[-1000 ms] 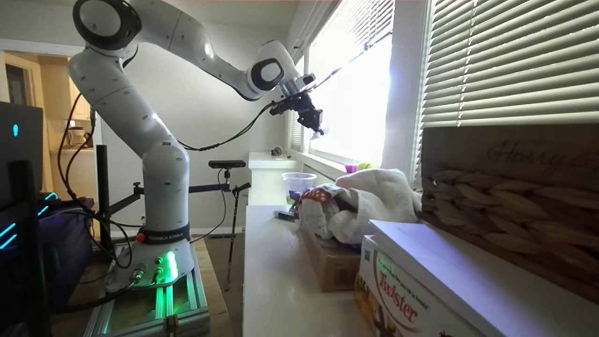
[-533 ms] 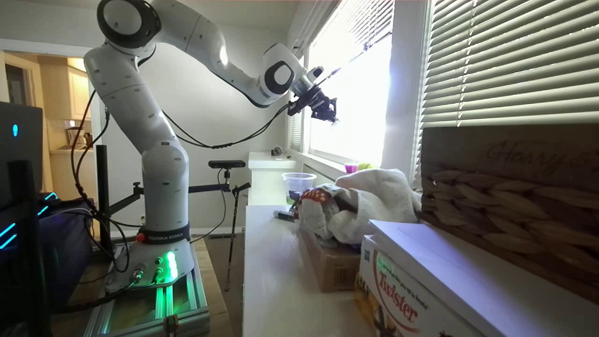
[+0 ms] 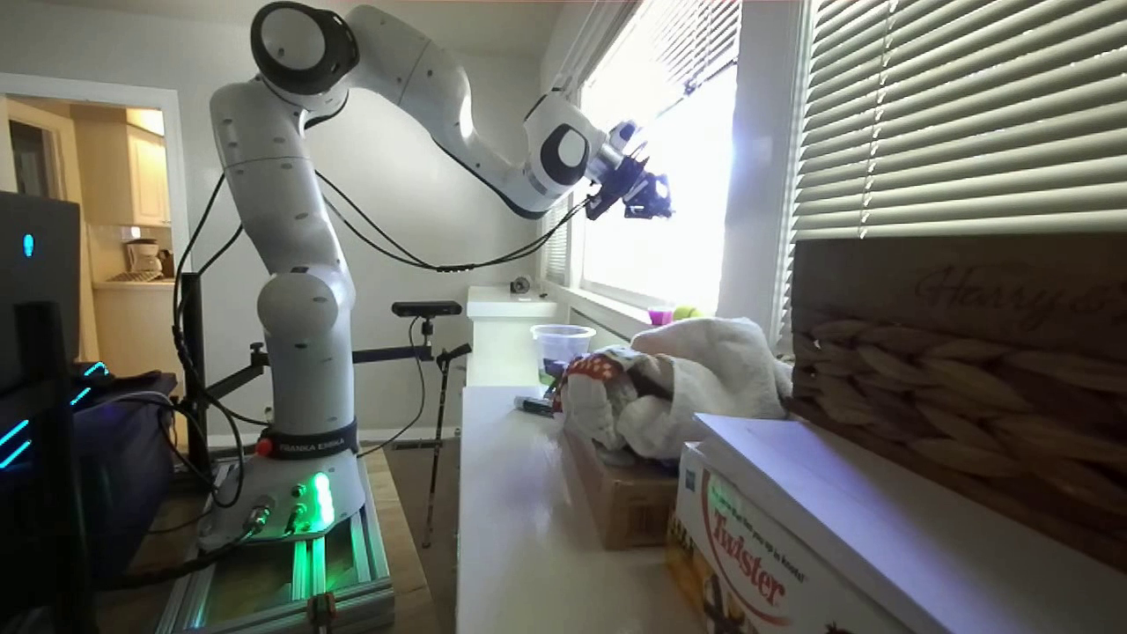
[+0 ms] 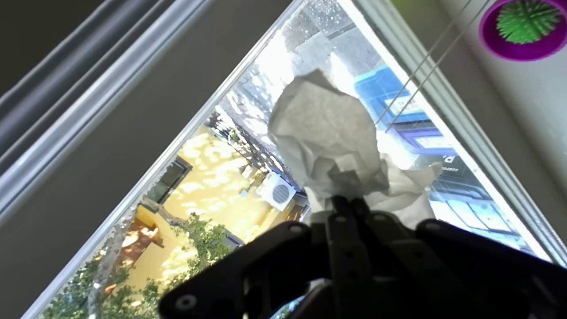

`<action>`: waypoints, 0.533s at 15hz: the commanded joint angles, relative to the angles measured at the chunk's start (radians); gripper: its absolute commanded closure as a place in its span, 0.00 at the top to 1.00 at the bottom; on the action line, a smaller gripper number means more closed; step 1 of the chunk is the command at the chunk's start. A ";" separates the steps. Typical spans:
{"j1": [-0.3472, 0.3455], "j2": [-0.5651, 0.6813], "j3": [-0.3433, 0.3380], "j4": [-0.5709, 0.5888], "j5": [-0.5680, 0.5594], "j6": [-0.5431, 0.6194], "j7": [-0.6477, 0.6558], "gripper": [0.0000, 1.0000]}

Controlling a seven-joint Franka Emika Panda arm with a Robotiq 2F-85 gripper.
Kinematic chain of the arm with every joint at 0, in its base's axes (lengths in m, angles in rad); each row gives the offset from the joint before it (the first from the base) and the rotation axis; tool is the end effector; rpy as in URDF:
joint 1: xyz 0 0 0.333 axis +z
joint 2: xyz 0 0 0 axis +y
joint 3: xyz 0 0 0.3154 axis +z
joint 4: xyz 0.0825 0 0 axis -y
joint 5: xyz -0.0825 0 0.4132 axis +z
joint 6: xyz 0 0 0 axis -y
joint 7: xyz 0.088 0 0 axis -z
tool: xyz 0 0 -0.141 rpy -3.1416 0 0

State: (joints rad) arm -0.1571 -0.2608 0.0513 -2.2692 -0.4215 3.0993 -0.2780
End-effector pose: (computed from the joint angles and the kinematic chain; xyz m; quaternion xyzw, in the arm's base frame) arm 0.5710 -0.0248 0.5644 0.8171 0.2479 0.4734 0.2162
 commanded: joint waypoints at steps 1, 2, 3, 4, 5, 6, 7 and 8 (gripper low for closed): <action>-0.032 0.021 0.052 0.063 -0.010 -0.068 0.038 0.01; -0.002 0.016 0.045 0.061 0.030 -0.093 0.031 0.01; -0.046 0.006 0.082 0.068 -0.006 -0.105 0.084 0.01; -0.060 0.000 0.105 0.073 -0.018 -0.117 0.125 0.01; -0.110 -0.001 0.148 0.084 -0.067 -0.098 0.202 0.01; -0.129 0.000 0.174 0.095 -0.076 -0.096 0.250 0.01; -0.174 0.006 0.210 0.110 -0.109 -0.064 0.309 0.01; -0.200 0.008 0.236 0.123 -0.125 -0.060 0.347 0.01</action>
State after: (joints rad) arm -0.2599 -0.2524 0.2046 -2.1904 -0.4617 3.0239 -0.0777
